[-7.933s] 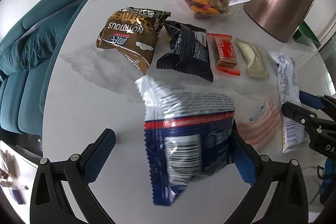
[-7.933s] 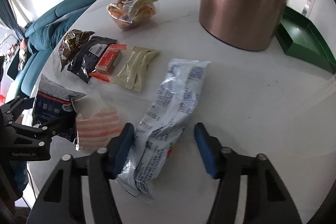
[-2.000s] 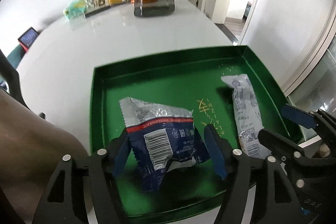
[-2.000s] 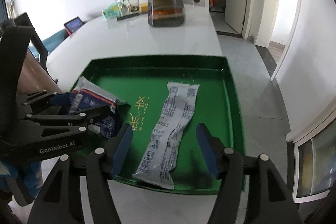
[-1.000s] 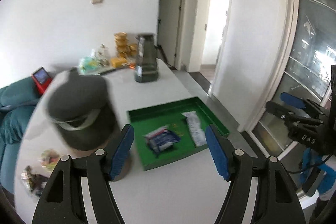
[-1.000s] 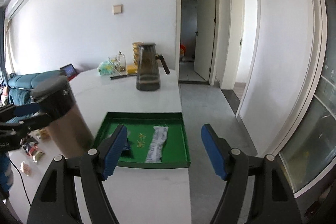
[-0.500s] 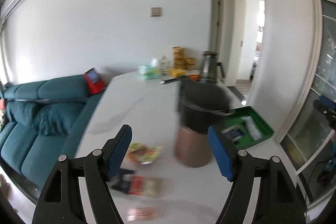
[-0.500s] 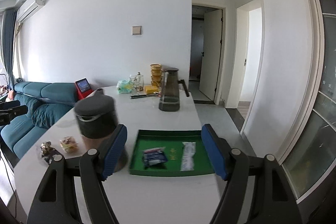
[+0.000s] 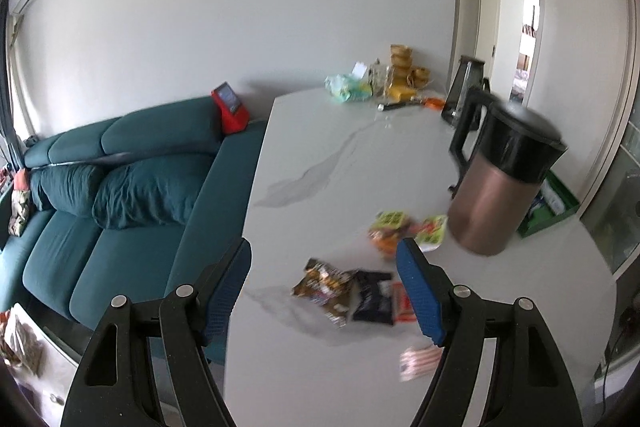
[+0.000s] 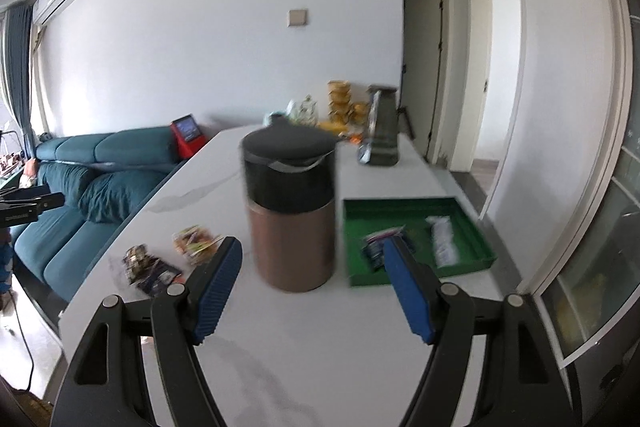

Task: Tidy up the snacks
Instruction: 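Move both tools back toward the remaining snacks, then grasp the brown NUTRITOUS bag with left tool while right tool grasps the striped pink pack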

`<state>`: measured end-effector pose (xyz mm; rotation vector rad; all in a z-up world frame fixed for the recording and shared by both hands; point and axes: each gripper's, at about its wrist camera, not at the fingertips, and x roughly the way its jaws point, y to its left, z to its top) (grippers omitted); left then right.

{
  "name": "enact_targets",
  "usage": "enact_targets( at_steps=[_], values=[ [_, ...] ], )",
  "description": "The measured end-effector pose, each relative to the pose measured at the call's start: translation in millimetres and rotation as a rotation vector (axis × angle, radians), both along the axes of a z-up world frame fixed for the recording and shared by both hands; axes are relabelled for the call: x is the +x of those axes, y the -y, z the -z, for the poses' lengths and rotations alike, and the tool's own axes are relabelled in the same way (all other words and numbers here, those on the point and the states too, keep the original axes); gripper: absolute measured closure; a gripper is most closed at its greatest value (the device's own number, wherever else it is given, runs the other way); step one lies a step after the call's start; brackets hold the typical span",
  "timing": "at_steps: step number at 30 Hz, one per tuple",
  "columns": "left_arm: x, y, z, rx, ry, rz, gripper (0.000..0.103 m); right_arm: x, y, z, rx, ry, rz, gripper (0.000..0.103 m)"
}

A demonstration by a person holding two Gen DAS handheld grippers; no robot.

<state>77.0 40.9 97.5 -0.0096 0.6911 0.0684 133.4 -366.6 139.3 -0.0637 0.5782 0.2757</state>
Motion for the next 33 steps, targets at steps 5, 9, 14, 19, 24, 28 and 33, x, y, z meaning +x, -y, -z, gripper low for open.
enact_targets(
  at_steps=[5, 9, 14, 19, 24, 28, 33],
  values=[
    [2, -28, 25, -0.01, -0.06, 0.015, 0.033, -9, -40, 19, -0.006, -0.051, -0.041, 0.0],
    [3, -40, 44, -0.051, -0.111, 0.02, 0.033, -13, -67, 37, 0.008, -0.102, -0.067, 0.0],
    [6, -41, 63, -0.084, -0.162, 0.025, 0.033, -14, -89, 62, 0.015, -0.166, -0.102, 0.0],
    [15, -35, 84, -0.098, -0.208, 0.029, 0.033, -14, -104, 89, 0.027, -0.229, -0.134, 0.0],
    [24, -24, 102, -0.107, -0.249, 0.03, 0.033, -12, -120, 117, 0.034, -0.289, -0.182, 0.0],
    [30, -18, 112, -0.106, -0.268, 0.018, 0.033, -11, -131, 135, 0.038, -0.327, -0.224, 0.0],
    [42, -19, 123, -0.138, -0.297, -0.017, 0.033, -9, -147, 156, 0.022, -0.375, -0.289, 0.0]
  ],
)
